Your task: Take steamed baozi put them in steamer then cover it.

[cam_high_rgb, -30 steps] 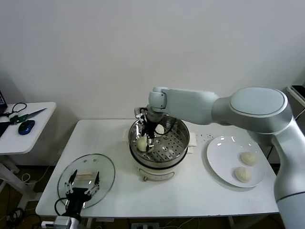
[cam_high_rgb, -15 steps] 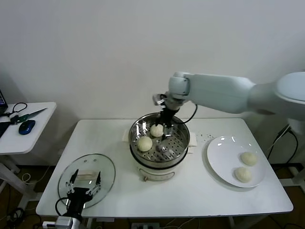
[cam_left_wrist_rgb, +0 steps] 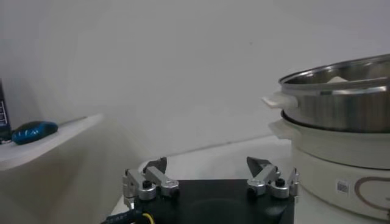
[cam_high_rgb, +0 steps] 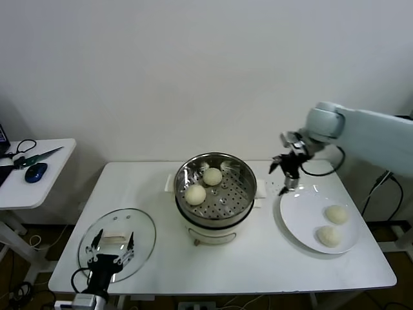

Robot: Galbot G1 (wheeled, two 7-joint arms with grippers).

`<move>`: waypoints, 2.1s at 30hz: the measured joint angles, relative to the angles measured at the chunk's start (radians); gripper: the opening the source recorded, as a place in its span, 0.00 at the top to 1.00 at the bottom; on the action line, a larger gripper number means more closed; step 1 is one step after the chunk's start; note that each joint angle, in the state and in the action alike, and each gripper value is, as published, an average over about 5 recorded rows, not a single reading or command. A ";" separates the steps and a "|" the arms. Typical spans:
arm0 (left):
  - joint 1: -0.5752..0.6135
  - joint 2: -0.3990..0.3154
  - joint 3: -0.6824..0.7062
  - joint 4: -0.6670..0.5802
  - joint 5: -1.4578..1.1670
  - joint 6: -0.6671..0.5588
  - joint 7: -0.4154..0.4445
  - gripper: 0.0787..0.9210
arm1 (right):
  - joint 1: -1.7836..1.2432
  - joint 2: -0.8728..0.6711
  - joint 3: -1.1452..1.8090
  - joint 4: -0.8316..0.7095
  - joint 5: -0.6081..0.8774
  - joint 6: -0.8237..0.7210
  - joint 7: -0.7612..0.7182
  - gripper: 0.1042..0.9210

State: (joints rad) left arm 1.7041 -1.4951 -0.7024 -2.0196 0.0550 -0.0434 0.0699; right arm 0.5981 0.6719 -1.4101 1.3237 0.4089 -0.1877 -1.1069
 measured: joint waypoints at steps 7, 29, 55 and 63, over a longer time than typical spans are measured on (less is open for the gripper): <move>0.011 -0.012 -0.003 -0.007 0.017 0.002 0.000 0.12 | -0.275 -0.132 0.241 -0.021 -0.182 0.052 -0.020 0.12; 0.010 -0.031 -0.012 0.013 0.053 0.009 -0.004 0.12 | -0.675 -0.140 0.613 -0.196 -0.467 0.154 -0.050 0.12; 0.003 -0.036 -0.004 0.022 0.072 0.011 -0.006 0.12 | -0.625 -0.073 0.541 -0.276 -0.469 0.192 -0.088 0.25; 0.006 -0.036 -0.003 0.022 0.072 0.011 -0.006 0.12 | -0.521 -0.051 0.468 -0.268 -0.461 0.263 -0.110 0.27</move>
State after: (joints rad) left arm 1.7106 -1.5310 -0.7058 -1.9978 0.1275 -0.0323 0.0634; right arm 0.0770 0.6207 -0.9422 1.0553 -0.0519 0.0757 -1.2171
